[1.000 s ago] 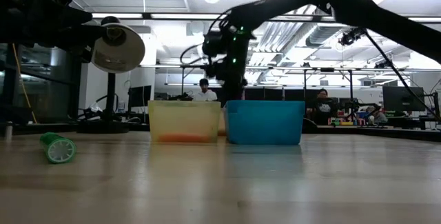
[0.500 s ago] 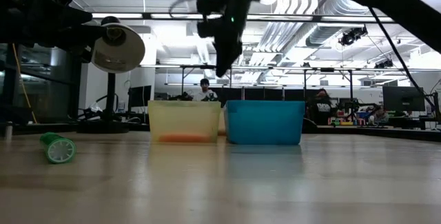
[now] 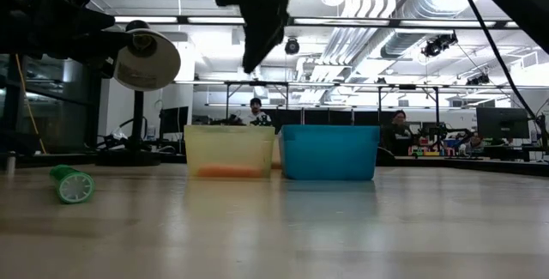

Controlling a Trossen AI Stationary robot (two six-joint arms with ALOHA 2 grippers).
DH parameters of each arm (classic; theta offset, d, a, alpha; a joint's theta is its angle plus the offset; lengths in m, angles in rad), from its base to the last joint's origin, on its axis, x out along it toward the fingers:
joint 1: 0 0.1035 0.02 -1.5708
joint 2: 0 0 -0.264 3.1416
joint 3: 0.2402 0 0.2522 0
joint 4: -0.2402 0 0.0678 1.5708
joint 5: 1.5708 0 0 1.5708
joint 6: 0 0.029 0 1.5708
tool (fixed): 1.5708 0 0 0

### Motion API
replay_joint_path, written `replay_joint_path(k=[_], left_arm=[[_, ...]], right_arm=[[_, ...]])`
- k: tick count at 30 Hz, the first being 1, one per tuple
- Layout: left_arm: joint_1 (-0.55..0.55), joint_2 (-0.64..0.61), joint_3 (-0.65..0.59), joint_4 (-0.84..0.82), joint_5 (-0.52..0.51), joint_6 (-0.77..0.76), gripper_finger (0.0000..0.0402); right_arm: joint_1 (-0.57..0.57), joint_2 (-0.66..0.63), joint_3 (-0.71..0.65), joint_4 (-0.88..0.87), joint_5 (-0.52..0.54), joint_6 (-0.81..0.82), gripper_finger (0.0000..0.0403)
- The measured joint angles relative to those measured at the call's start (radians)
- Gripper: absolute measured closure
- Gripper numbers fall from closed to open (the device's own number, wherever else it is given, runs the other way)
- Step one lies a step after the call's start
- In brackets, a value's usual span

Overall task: Pick & Place Markers
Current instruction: Put the green highlighter pen into the orange bin

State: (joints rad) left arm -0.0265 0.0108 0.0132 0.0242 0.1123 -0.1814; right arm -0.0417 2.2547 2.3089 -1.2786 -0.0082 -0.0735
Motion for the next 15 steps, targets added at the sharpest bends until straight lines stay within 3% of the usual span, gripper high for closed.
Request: replay_joint_path(k=[8, 15], left_arm=[[0.000, 0.000, 0.000, 0.000, 0.000, 0.000, 0.0232], [0.000, 0.000, 0.000, 0.000, 0.000, 0.000, 0.0232]], right_arm=[[0.115, 0.000, 0.000, 0.133, 0.012, 0.150, 0.0263], [0.205, 0.018, 0.001, 0.188, 0.171, 0.285, 0.0263]])
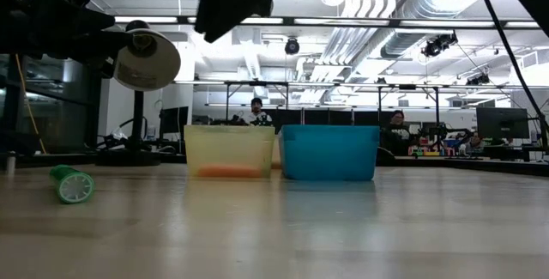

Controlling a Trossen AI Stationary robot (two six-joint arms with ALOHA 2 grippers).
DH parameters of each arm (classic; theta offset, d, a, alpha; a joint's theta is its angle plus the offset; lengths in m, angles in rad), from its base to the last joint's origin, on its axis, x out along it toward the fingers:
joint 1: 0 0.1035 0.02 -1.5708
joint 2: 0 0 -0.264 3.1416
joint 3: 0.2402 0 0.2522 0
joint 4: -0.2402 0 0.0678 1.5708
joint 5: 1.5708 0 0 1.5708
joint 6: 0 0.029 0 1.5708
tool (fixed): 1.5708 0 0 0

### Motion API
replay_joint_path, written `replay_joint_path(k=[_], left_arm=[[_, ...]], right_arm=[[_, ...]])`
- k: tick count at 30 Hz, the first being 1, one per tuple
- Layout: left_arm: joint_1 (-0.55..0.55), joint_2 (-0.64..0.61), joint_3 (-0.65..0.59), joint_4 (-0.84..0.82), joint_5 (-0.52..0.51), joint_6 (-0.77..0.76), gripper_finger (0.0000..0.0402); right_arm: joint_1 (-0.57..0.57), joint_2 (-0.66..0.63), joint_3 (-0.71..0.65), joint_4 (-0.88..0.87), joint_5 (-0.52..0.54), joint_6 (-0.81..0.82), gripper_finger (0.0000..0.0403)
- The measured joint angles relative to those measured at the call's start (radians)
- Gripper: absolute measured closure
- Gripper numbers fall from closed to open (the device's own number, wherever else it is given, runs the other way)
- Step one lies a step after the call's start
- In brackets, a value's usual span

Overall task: Pick & Place Markers
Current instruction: Put the green highlighter pen into the orange bin

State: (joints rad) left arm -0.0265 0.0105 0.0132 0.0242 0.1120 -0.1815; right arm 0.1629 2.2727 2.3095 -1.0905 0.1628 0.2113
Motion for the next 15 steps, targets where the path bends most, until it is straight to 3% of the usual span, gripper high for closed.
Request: replay_joint_path(k=[4, 15], left_arm=[[0.000, 0.000, 0.000, 0.000, 0.000, 0.000, 0.0232], [0.000, 0.000, 0.000, 0.000, -0.002, 0.000, 0.0232]], right_arm=[[0.040, 0.031, 0.000, 0.022, 0.059, 0.107, 0.0263], [0.115, 0.130, -0.002, 0.180, 0.068, 0.269, 0.0263]])
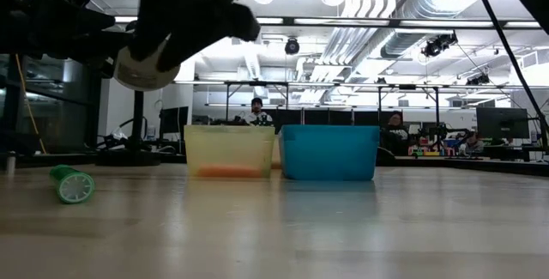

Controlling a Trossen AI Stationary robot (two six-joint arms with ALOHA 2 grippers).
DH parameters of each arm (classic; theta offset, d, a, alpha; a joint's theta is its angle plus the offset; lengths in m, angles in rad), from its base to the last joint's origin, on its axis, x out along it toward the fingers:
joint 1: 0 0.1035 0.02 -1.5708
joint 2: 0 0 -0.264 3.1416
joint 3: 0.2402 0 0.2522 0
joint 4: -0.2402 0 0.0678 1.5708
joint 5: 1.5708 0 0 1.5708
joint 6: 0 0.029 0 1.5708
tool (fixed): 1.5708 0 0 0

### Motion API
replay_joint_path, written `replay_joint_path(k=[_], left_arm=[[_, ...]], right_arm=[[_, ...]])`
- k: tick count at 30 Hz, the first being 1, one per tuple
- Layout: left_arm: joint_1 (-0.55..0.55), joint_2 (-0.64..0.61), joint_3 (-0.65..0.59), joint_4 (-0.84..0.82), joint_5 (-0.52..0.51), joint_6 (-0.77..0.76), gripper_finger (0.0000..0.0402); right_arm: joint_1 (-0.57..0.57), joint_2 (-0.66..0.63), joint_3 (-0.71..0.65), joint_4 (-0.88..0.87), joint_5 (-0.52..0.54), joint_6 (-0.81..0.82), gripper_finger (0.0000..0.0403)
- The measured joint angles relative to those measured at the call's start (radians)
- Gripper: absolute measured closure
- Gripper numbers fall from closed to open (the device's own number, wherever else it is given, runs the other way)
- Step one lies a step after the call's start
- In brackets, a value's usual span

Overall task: Pick & Place Markers
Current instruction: Put the green highlighter pen into the orange bin

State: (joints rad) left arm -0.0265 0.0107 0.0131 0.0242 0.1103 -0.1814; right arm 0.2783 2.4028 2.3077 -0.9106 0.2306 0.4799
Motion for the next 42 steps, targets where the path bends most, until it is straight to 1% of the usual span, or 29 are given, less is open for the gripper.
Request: replay_joint_path(k=[4, 7, 10, 15, 19, 21, 26, 29, 37, 42], left_arm=[[0.000, 0.000, 0.000, 0.000, 0.000, 0.000, 0.0232], [0.000, 0.000, 0.000, 0.000, 0.001, 0.000, 0.0232], [0.000, 0.000, 0.000, 0.000, 0.001, 0.000, 0.0232], [0.000, 0.000, 0.000, 0.000, 0.003, 0.000, 0.0232], [0.000, 0.000, 0.000, 0.000, 0.003, 0.000, 0.0232], [0.000, 0.000, 0.000, 0.000, 0.003, 0.000, 0.0232], [0.000, 0.000, 0.000, 0.000, 0.003, 0.000, 0.0232], [0.000, -0.001, 0.000, 0.001, 0.003, 0.000, 0.0232], [0.000, 0.003, 0.000, 0.000, 0.003, 0.000, 0.0232], [0.000, 0.003, 0.000, 0.000, 0.003, 0.000, 0.0232]], right_arm=[[0.009, 0.036, 0.000, 0.046, 0.016, 0.051, 0.0262], [0.016, 0.066, 0.000, 0.104, 0.007, 0.063, 0.0253], [0.022, 0.086, 0.000, 0.172, -0.004, 0.062, 0.0232], [0.021, 0.107, 0.000, 0.193, 0.005, 0.096, 0.0189], [0.021, 0.119, 0.003, 0.240, -0.003, 0.130, 0.0168], [0.020, 0.137, 0.008, 0.262, -0.006, 0.127, 0.0165], [0.014, 0.174, 0.049, 0.241, -0.026, 0.126, 0.0164], [0.008, 0.192, 0.040, 0.286, -0.059, 0.127, 0.0164], [0.002, 0.207, 0.048, 0.256, -0.044, 0.148, 0.0164], [0.001, 0.222, 0.048, 0.259, 0.003, 0.148, 0.0164]])
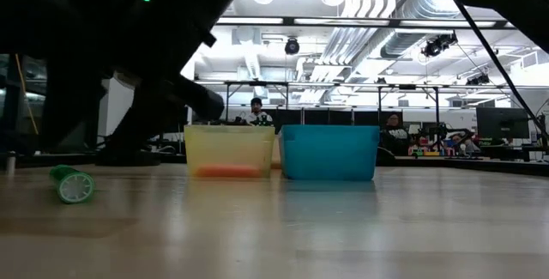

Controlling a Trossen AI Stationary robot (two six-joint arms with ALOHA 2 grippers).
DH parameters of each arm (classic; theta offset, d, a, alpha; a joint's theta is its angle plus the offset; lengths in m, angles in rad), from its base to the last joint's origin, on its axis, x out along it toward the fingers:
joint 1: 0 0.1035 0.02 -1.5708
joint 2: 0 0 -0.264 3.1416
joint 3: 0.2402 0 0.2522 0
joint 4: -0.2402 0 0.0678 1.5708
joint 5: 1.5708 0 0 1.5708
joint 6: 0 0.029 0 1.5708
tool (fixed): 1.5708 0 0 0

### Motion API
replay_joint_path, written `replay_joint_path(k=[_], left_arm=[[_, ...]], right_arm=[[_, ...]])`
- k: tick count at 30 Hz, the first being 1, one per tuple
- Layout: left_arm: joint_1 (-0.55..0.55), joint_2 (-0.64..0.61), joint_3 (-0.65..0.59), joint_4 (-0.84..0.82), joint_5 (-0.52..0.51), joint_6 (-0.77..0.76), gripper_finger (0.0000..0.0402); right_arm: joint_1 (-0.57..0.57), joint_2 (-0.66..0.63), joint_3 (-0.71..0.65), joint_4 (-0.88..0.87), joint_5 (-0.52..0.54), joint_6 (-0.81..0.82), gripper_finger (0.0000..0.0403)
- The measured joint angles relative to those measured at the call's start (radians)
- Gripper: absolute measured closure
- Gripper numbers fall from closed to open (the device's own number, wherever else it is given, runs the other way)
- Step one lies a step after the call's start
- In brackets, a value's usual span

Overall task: Pick & Place Markers
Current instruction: Put the green highlighter pen into the orange bin

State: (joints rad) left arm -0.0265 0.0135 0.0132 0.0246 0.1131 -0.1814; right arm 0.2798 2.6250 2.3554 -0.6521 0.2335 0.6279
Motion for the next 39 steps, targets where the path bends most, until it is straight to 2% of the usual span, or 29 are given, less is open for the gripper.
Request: replay_joint_path(k=[12, 23, 30, 34, 39], left_arm=[[0.000, 0.000, 0.000, 0.000, 0.000, 0.000, 0.0232], [0.000, 0.000, 0.000, 0.000, -0.001, 0.000, 0.0232], [0.000, 0.000, 0.000, 0.000, -0.001, 0.000, 0.0232], [0.000, 0.000, 0.000, 0.000, -0.003, 0.000, 0.0232], [0.000, 0.000, 0.000, 0.000, -0.003, 0.000, 0.0232]], right_arm=[[0.000, 0.047, 0.002, 0.021, 0.005, -0.008, 0.0164], [0.016, 0.045, 0.006, -0.182, 0.018, 0.002, 0.0164], [0.018, 0.044, 0.006, -0.271, -0.037, -0.037, 0.0165], [0.016, 0.044, 0.005, -0.306, -0.071, -0.038, 0.0178], [0.005, 0.042, 0.004, -0.330, -0.112, -0.026, 0.0212]])
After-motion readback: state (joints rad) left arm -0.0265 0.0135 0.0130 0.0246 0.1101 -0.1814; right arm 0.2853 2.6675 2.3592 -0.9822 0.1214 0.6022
